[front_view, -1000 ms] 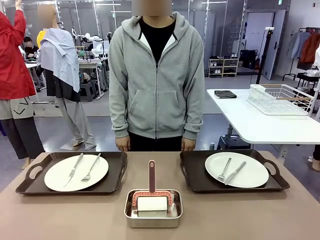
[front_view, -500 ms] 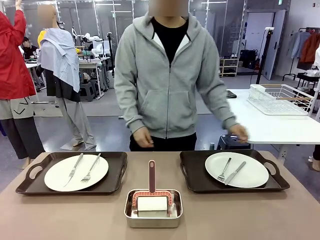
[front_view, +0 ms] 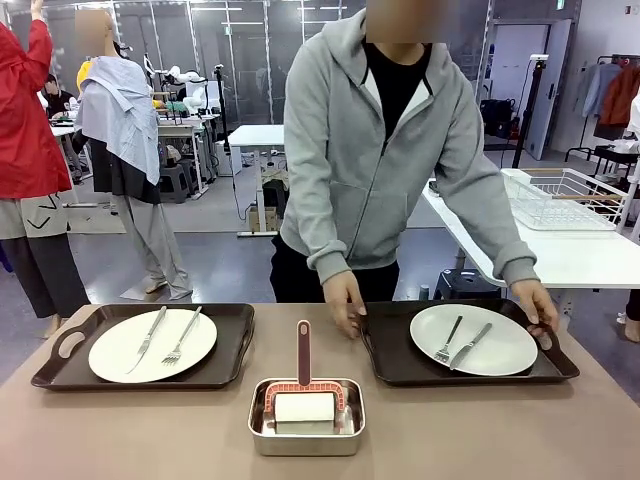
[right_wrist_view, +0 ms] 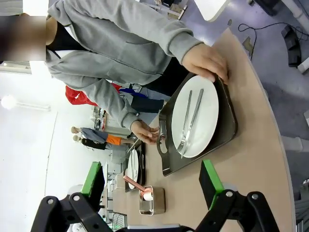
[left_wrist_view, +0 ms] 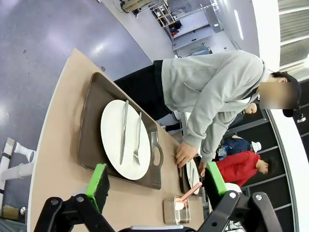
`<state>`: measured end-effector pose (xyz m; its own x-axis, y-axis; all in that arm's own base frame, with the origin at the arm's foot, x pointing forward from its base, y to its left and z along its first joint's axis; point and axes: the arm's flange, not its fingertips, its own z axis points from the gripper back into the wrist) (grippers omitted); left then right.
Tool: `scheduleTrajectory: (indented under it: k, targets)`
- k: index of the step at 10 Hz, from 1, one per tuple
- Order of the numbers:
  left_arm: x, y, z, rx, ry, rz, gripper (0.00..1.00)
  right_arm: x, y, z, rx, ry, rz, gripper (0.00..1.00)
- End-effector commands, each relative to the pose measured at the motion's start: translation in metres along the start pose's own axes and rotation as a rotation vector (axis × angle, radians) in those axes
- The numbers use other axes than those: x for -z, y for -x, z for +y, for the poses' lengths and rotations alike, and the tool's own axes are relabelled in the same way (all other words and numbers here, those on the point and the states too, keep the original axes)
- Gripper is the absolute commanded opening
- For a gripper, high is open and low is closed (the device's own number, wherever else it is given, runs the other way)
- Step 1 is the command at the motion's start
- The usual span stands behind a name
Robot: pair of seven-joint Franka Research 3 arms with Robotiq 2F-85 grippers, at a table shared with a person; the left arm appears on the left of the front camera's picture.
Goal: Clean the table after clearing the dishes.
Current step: When the left (or right) Handle tray is removed, use the left hand (or right hand) to clean the left (or right) side of the table with the Lint Roller.
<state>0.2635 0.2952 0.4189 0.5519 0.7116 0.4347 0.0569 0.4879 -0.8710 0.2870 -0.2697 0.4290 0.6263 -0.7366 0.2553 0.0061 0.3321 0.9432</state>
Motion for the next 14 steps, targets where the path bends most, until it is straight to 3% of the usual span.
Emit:
scheduleTrajectory:
  k: [1, 13, 14]
  targets:
    - [-0.002, -0.001, 0.000, 0.001, 0.019, -0.009, 1.00, -0.002, 0.000, 0.002, -0.002, -0.010, -0.002, 1.00]
    - [-0.002, -0.001, 0.000, 0.001, 0.019, -0.009, 1.00, 0.000, 0.000, 0.000, 0.000, 0.000, 0.000, 1.00]
    - [-0.002, -0.001, 0.000, 0.001, 0.019, -0.009, 1.00, 0.018, -0.003, 0.030, -0.102, -0.011, 0.087, 1.00]
